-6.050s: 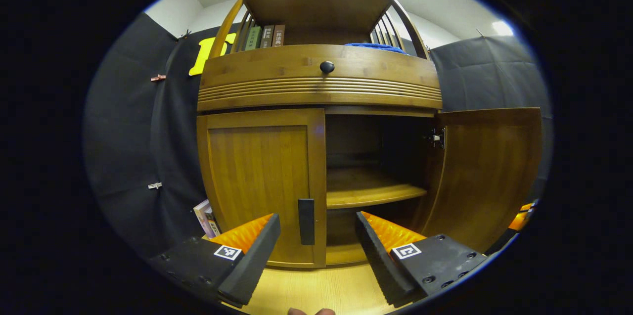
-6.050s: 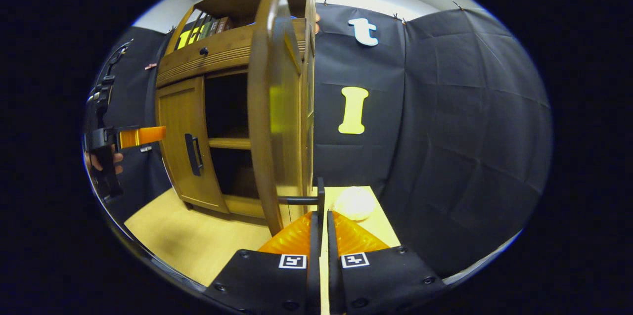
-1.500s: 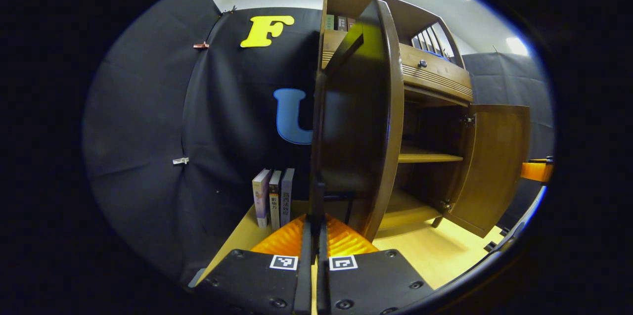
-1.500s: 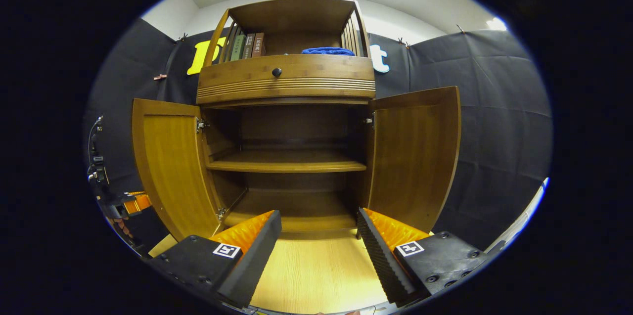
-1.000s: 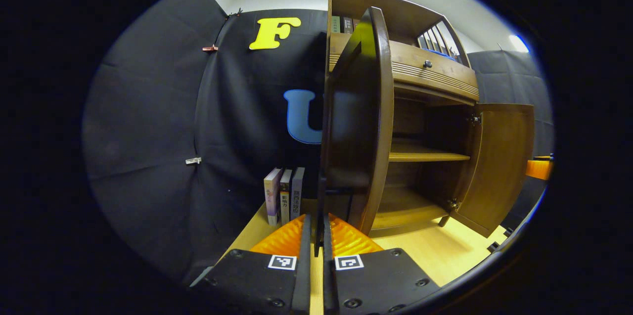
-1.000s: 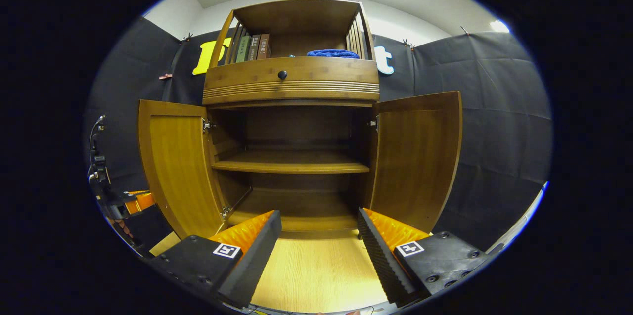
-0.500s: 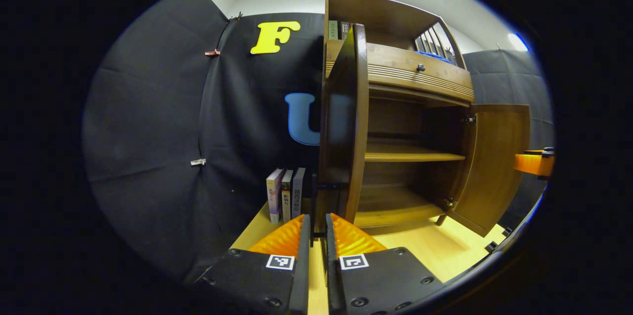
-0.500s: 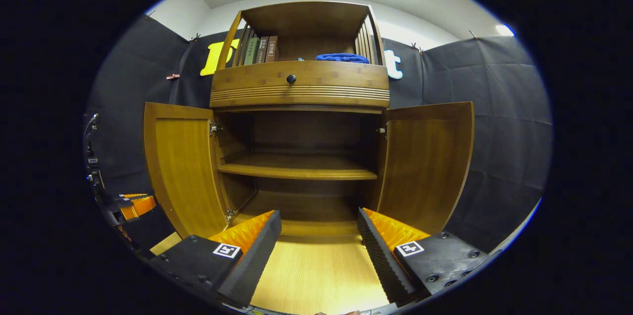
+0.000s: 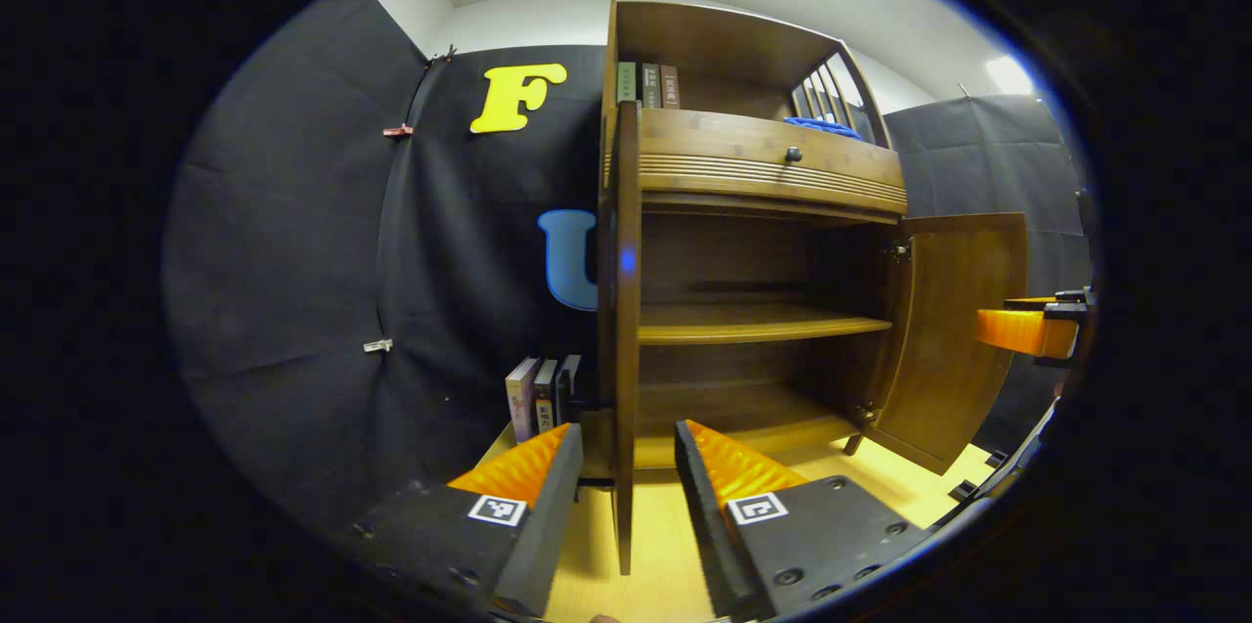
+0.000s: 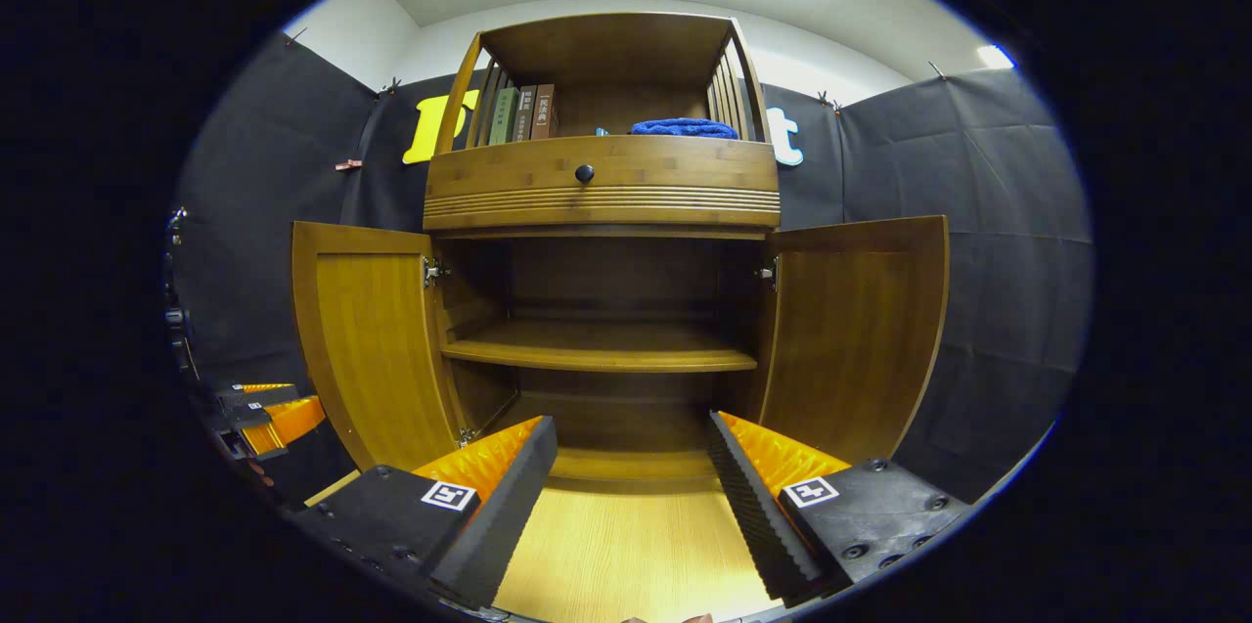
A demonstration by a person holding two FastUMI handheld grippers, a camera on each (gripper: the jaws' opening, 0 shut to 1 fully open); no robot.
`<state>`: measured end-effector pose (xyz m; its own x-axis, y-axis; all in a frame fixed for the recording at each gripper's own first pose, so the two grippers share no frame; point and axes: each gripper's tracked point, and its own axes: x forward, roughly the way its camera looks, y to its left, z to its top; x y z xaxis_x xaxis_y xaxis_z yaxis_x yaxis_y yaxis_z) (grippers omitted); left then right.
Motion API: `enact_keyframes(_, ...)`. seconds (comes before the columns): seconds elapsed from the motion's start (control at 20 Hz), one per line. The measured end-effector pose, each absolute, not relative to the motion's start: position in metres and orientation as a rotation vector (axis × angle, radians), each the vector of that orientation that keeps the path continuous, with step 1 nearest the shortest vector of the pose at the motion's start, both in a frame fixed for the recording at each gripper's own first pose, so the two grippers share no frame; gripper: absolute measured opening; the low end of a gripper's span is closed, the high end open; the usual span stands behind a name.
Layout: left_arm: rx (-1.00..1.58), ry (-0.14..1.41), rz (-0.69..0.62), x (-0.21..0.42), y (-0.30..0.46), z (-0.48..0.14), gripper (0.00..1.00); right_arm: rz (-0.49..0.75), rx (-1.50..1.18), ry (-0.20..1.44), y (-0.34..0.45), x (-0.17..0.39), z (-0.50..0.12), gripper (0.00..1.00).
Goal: Open the right door of the double-door shoe cabinet with the right hand, and open the left door with the left hand.
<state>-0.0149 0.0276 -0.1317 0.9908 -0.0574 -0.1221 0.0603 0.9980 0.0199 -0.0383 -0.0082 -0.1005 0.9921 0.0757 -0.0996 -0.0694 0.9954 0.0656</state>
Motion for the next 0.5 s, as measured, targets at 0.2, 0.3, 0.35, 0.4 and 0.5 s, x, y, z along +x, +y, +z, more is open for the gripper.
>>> enact_keyframes(0.2,0.042,0.095,-0.089,-0.019,0.005,-0.118,0.95,0.071,0.071,0.092,-0.015,-0.038,-0.097,0.98)
enact_keyframes(0.3,0.048,0.090,-0.109,-0.021,-0.008,-0.115,0.95,0.062,0.076,0.091,-0.019,-0.038,-0.096,0.98)
enact_keyframes(0.35,0.045,0.088,-0.117,-0.023,-0.013,-0.113,0.95,0.056,0.079,0.085,-0.020,-0.037,-0.094,0.98)
enact_keyframes(0.4,0.039,0.089,-0.118,-0.023,-0.018,-0.113,0.95,0.052,0.078,0.077,-0.021,-0.036,-0.093,0.98)
enact_keyframes(0.5,0.017,0.107,-0.112,-0.023,-0.025,-0.116,0.95,0.041,0.058,0.072,-0.025,-0.033,-0.093,0.98)
